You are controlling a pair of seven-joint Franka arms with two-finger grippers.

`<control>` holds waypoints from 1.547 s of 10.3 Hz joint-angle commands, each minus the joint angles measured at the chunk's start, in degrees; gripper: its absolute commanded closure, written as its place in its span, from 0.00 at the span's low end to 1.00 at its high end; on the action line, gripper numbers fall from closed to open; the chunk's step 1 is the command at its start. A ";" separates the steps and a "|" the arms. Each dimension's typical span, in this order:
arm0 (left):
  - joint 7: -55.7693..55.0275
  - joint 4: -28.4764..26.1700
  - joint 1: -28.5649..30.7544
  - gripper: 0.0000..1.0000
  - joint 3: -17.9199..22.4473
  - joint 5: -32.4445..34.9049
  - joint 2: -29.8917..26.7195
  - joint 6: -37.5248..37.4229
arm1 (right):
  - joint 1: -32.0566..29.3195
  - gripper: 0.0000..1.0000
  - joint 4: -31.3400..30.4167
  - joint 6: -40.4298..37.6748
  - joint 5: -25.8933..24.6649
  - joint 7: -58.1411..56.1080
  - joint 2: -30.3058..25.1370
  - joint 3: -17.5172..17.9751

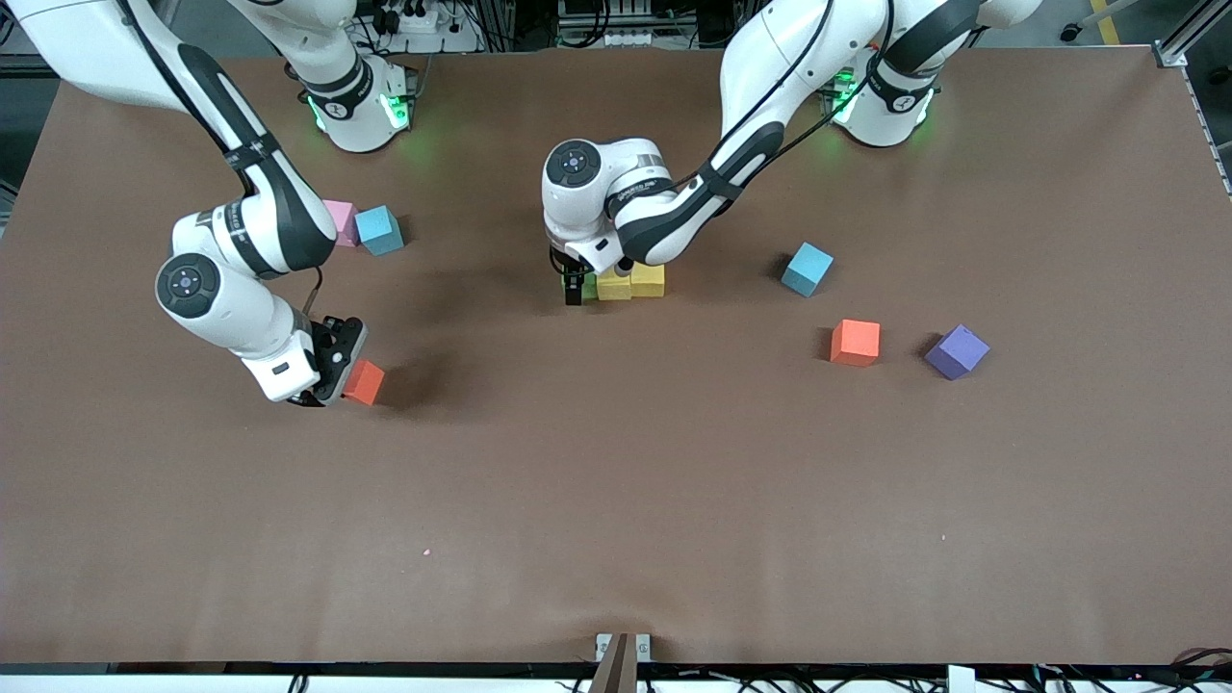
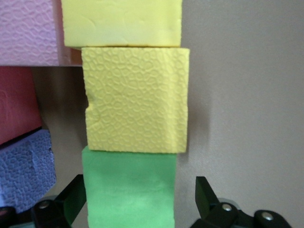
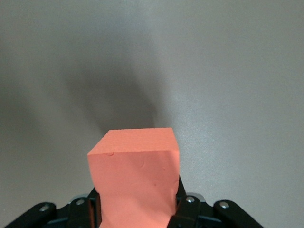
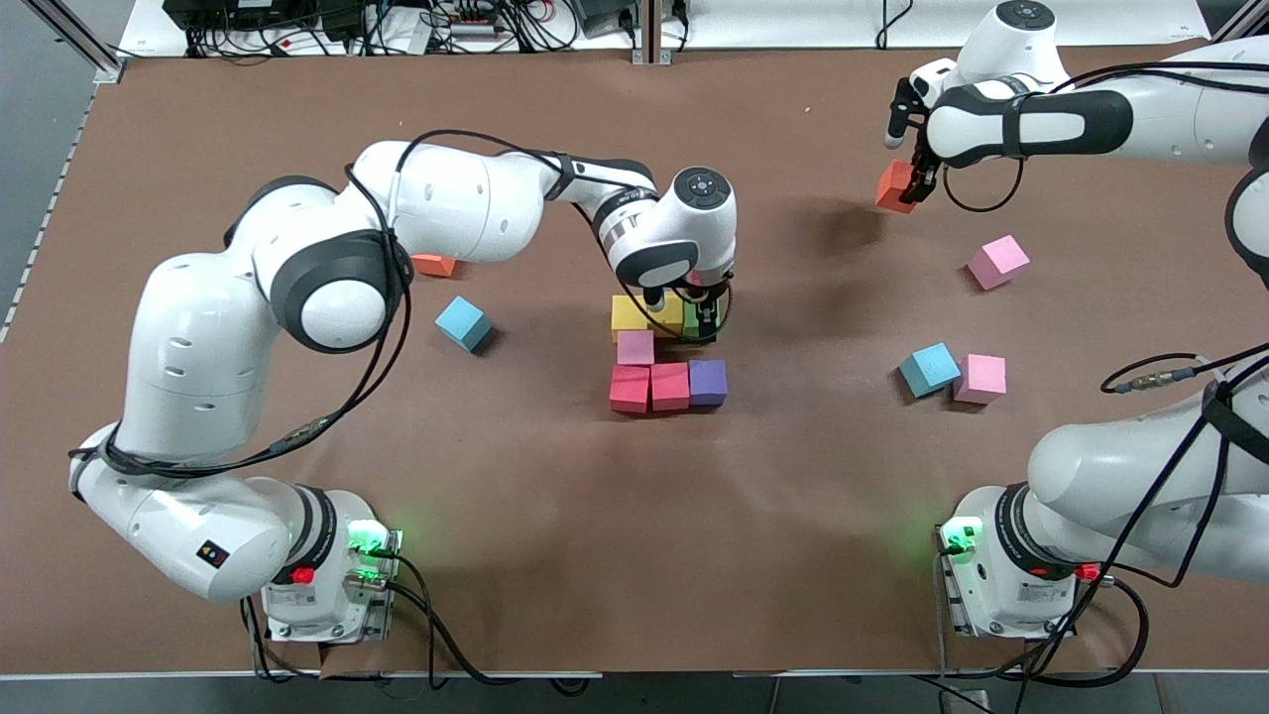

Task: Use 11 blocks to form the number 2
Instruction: 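Release the green cube with the left gripper while the right gripper lifts the orange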

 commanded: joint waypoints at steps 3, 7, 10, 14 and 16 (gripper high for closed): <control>-15.57 -1.19 -0.58 0.00 -1.28 3.99 -4.85 -0.55 | -0.21 0.59 -0.18 -2.67 0.76 11.33 -0.74 3.85; -11.28 0.56 0.65 0.00 -1.20 3.28 -8.64 -4.05 | 0.14 0.59 -0.35 -4.97 0.76 33.46 -0.83 9.31; 0.29 1.01 5.29 0.00 -1.28 2.93 -11.44 -9.07 | 2.25 0.59 -0.44 -6.99 0.76 47.27 -0.83 10.90; 18.66 1.09 12.86 0.00 -1.28 -0.67 -13.39 -12.33 | 7.94 0.59 -0.80 -6.90 1.99 71.41 -0.74 12.92; 29.64 1.01 17.68 0.00 -1.37 -1.98 -14.26 -14.34 | 17.06 0.59 1.39 -6.29 1.90 88.27 -0.39 11.70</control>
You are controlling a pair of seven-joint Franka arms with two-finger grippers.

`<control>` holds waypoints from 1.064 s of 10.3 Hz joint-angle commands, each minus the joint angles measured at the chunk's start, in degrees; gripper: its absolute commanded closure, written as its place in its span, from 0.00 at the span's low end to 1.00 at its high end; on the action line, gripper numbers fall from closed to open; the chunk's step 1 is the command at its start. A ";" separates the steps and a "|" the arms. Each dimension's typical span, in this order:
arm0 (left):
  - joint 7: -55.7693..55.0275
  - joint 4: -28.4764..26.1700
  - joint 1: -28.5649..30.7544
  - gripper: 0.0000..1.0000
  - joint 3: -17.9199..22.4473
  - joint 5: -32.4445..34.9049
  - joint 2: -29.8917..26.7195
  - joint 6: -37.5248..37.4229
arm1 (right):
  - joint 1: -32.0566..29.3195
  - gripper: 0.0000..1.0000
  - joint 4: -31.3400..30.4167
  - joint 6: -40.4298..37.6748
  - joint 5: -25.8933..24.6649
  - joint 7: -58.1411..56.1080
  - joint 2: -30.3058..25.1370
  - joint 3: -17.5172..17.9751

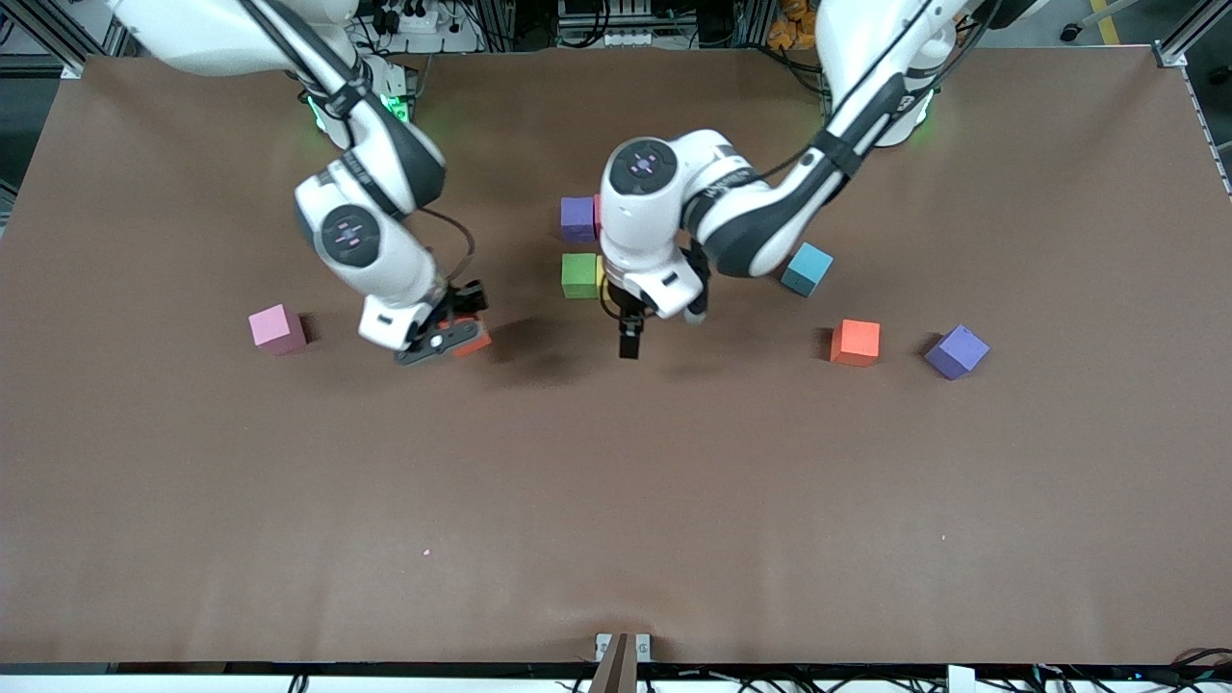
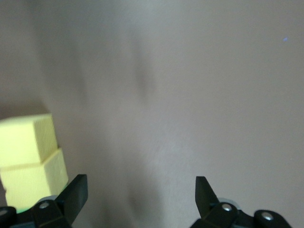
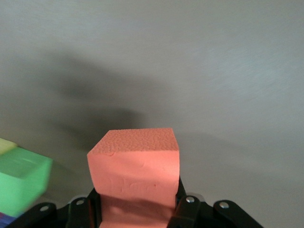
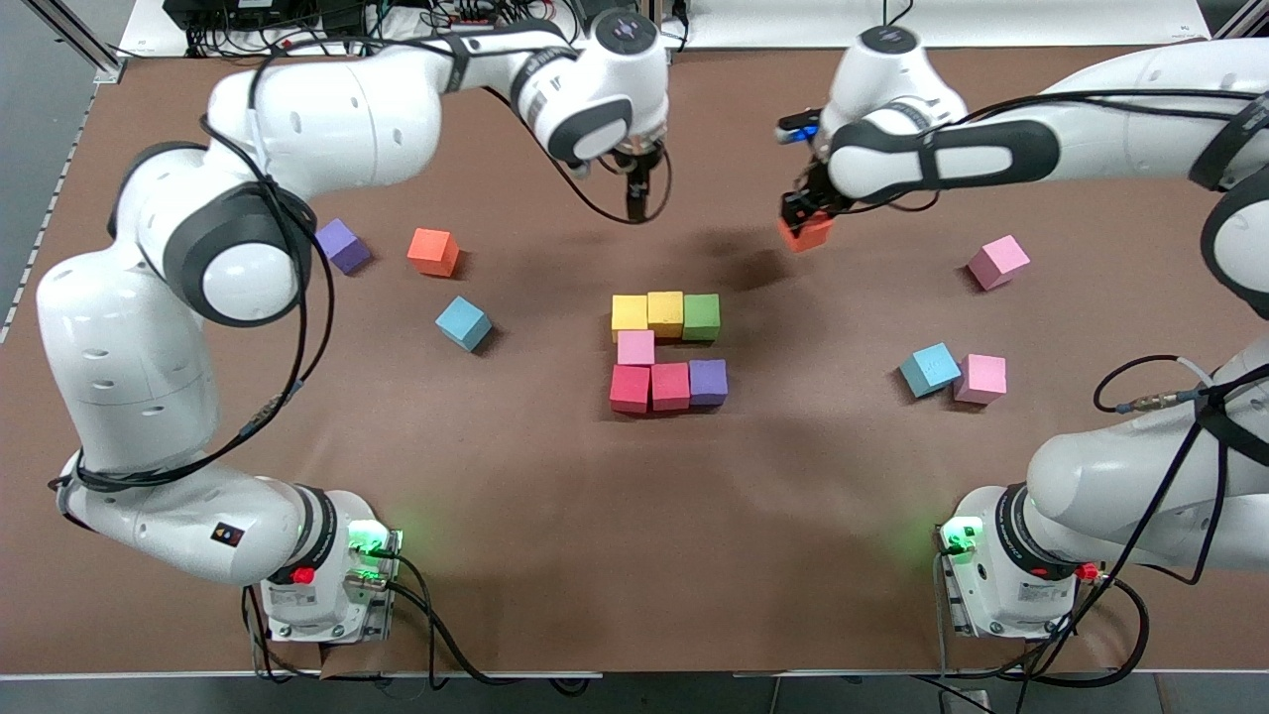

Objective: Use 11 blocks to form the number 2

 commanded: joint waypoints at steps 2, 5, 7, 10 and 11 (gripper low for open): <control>19.38 -1.20 7.99 0.00 -0.40 -4.25 -2.67 -4.62 | 15.28 0.59 5.27 -0.18 0.43 21.52 0.87 -5.00; 33.28 -1.20 14.06 0.00 -0.23 -6.63 -2.50 -5.86 | 32.95 0.59 14.13 -0.09 -0.19 30.52 8.33 -18.61; 40.59 -1.11 17.93 0.00 -0.23 -6.64 -2.50 -8.31 | 34.23 0.59 15.22 0.52 -0.19 31.33 9.67 -19.44; 48.34 -1.20 22.06 0.00 -0.23 -6.72 -2.50 -10.26 | 34.32 0.59 14.87 2.28 -0.28 31.85 11.34 -19.53; 49.92 -1.29 22.94 0.00 -0.14 -6.64 -2.41 -12.08 | 34.32 0.59 14.78 2.19 -0.37 31.85 11.43 -19.53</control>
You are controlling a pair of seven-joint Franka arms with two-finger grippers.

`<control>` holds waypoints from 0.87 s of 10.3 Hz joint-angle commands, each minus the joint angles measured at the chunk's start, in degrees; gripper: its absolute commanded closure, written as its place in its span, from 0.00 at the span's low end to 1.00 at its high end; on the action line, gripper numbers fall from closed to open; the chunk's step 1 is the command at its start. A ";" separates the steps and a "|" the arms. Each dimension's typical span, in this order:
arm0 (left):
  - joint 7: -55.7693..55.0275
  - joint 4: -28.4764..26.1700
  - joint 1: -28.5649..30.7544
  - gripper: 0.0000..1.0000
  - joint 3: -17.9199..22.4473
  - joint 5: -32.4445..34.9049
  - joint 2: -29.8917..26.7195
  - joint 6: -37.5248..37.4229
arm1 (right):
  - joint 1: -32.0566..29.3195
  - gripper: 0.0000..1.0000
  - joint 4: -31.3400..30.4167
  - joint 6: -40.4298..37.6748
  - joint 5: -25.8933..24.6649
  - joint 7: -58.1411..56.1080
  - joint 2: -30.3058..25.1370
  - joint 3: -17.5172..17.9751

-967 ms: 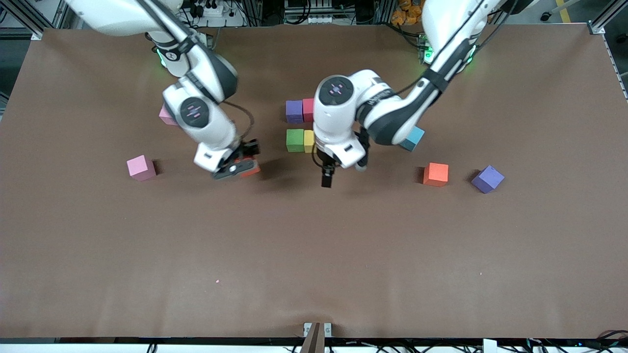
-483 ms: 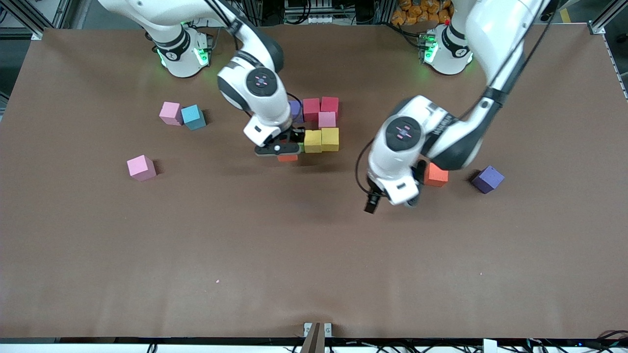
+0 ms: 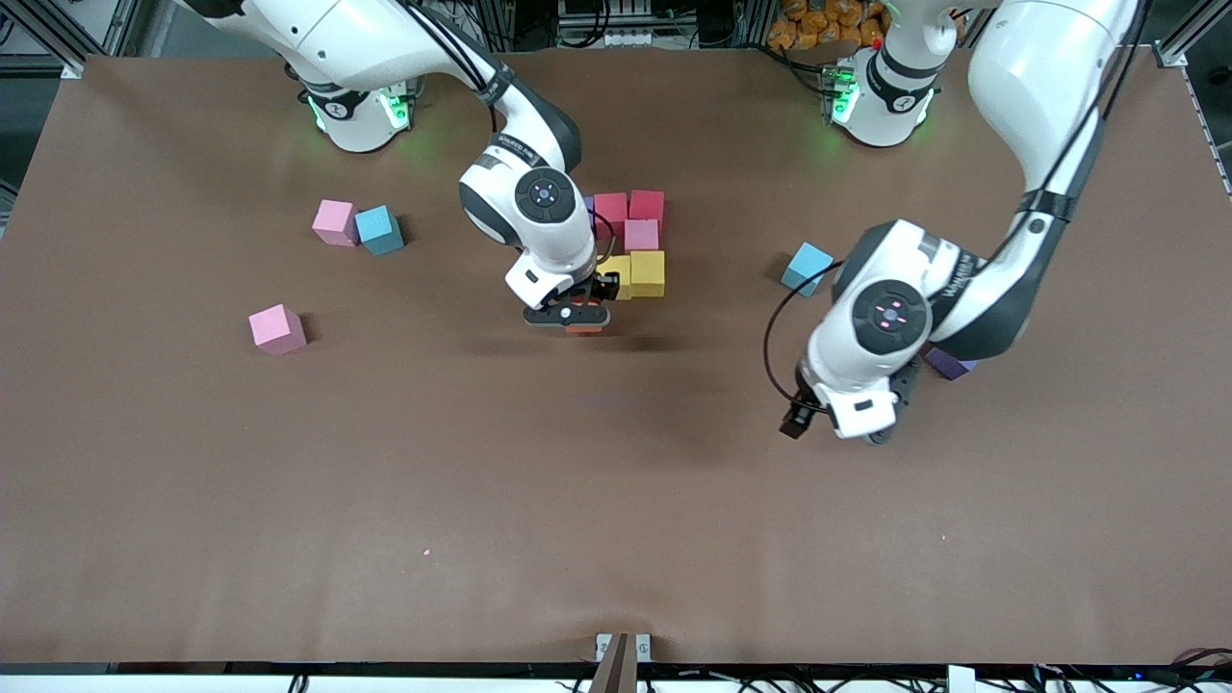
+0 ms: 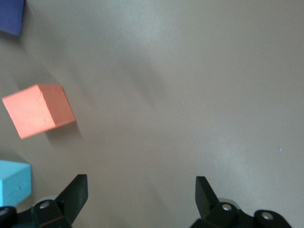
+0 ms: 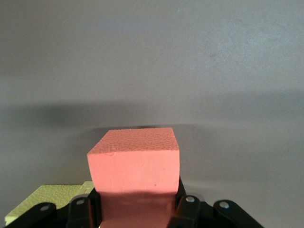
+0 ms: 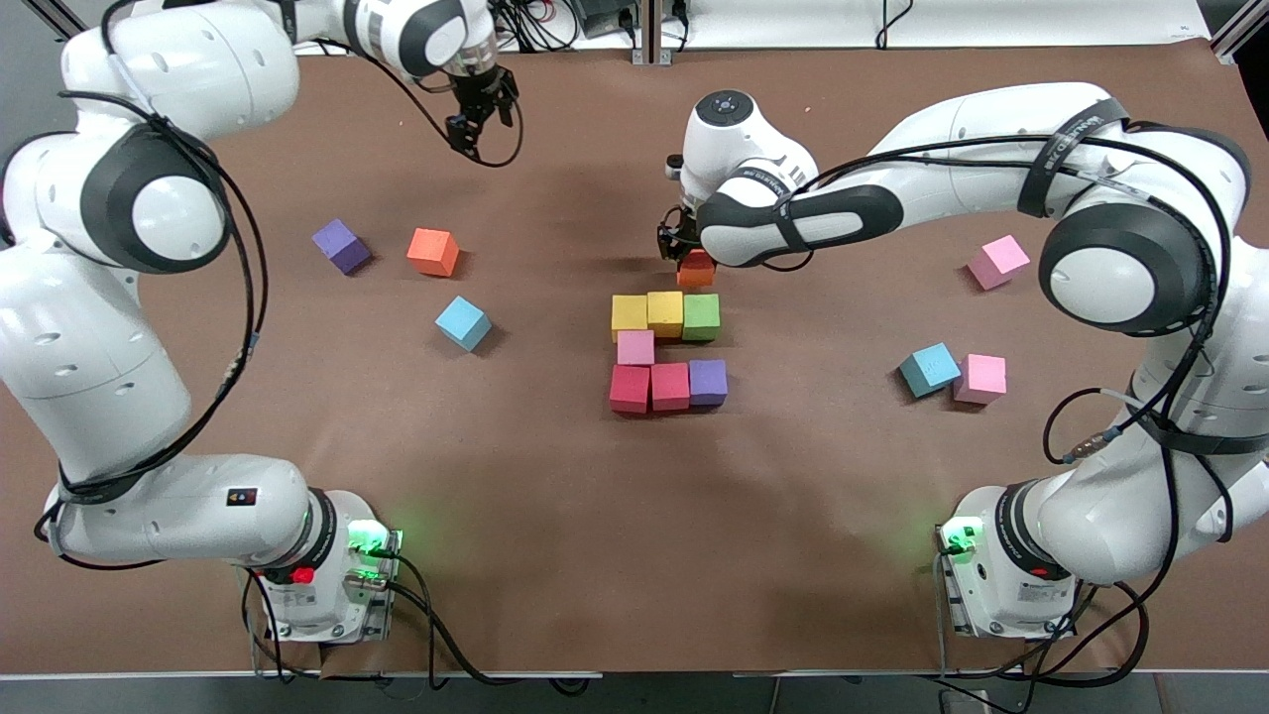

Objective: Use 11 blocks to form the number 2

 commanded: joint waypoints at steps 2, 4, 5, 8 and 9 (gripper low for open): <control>7.61 -2.07 3.22 0.00 -0.29 -1.34 -1.77 -8.10 | 0.16 0.59 0.82 -0.01 -0.35 1.93 1.75 -0.02; 7.90 -8.01 8.29 0.00 -0.99 -1.43 -5.17 -7.36 | 0.07 0.59 -0.58 0.07 -1.22 2.81 2.02 0.07; 10.16 -12.48 12.77 0.00 -4.74 -0.73 -7.28 -5.52 | -0.11 0.59 -1.90 0.68 -1.93 2.90 1.93 0.24; 31.47 -19.37 18.00 0.00 -8.12 -0.55 -10.73 -2.43 | -0.11 0.59 -2.96 2.71 -1.93 3.95 2.10 0.42; 38.33 -20.52 17.91 0.00 -8.21 -0.46 -11.34 -2.34 | -0.11 0.59 -2.96 2.88 -1.93 3.95 2.10 0.51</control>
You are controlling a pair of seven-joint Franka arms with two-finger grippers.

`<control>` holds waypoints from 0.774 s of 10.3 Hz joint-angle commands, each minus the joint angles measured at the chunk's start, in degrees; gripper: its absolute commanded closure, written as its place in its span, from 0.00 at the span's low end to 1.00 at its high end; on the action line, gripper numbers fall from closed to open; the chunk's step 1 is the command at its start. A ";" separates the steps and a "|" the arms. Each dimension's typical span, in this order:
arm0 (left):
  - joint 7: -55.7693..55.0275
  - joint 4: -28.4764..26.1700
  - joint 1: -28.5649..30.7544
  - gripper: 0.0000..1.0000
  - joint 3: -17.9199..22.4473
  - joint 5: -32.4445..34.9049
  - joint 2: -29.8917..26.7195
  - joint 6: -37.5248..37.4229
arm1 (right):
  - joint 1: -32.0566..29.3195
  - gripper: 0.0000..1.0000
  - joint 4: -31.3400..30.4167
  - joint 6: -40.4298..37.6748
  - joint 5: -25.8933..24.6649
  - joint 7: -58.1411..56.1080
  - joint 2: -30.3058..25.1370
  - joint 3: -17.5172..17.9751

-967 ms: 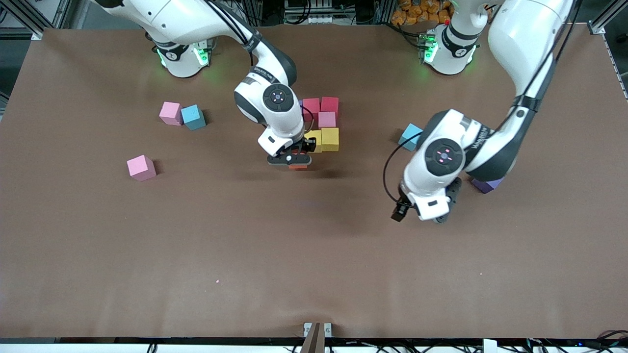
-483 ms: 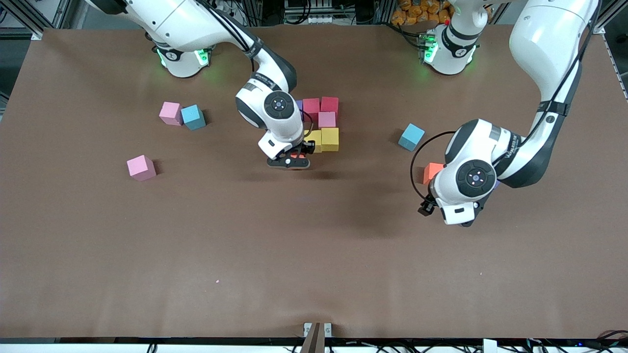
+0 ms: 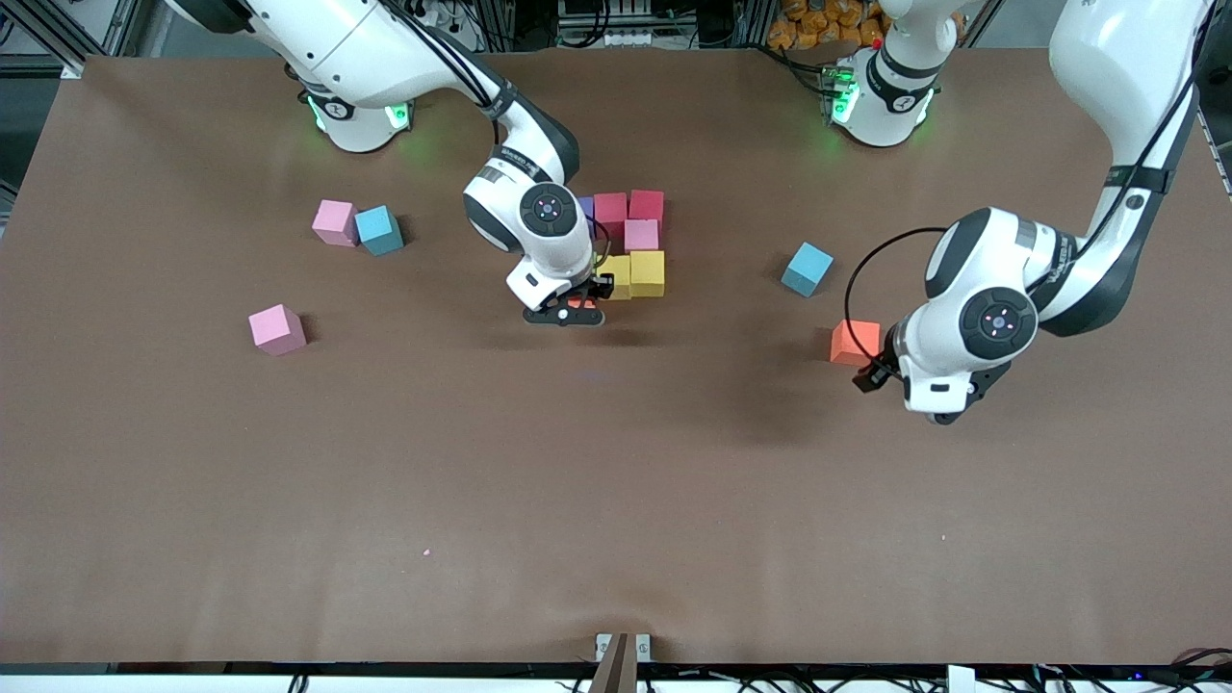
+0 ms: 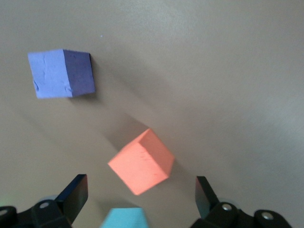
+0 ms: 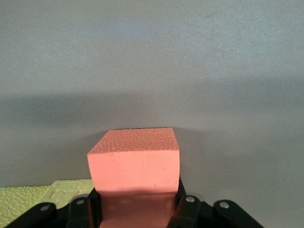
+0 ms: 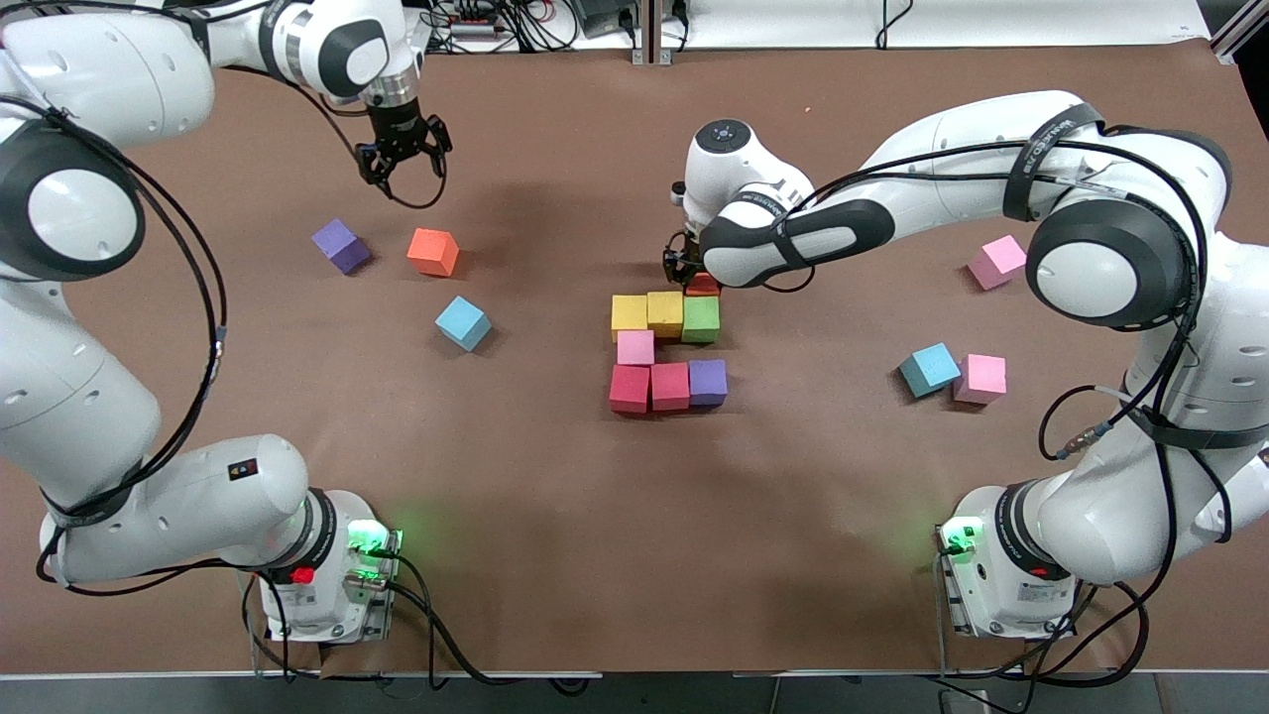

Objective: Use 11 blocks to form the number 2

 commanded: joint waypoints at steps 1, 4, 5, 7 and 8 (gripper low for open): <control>15.66 -4.50 0.67 0.00 -0.84 -0.39 -3.18 1.59 | -0.13 0.59 -0.20 1.07 -1.29 2.10 0.12 0.48; 35.74 -6.78 1.99 0.00 -0.84 -0.39 -2.92 2.72 | 0.22 0.60 -0.38 2.22 -1.29 2.80 0.56 0.48; 37.09 -7.83 1.99 0.00 -0.84 -0.39 -2.66 3.86 | 0.31 0.60 -0.38 2.22 -1.29 2.80 0.56 0.48; 37.80 -12.74 1.90 0.00 -0.84 -0.39 -2.48 11.04 | 0.31 0.60 -0.38 2.22 -1.29 2.80 0.91 0.48; 37.80 -13.11 1.99 0.00 -0.84 -0.39 -2.22 11.78 | 0.31 0.60 -0.55 2.30 -1.29 2.80 1.00 0.48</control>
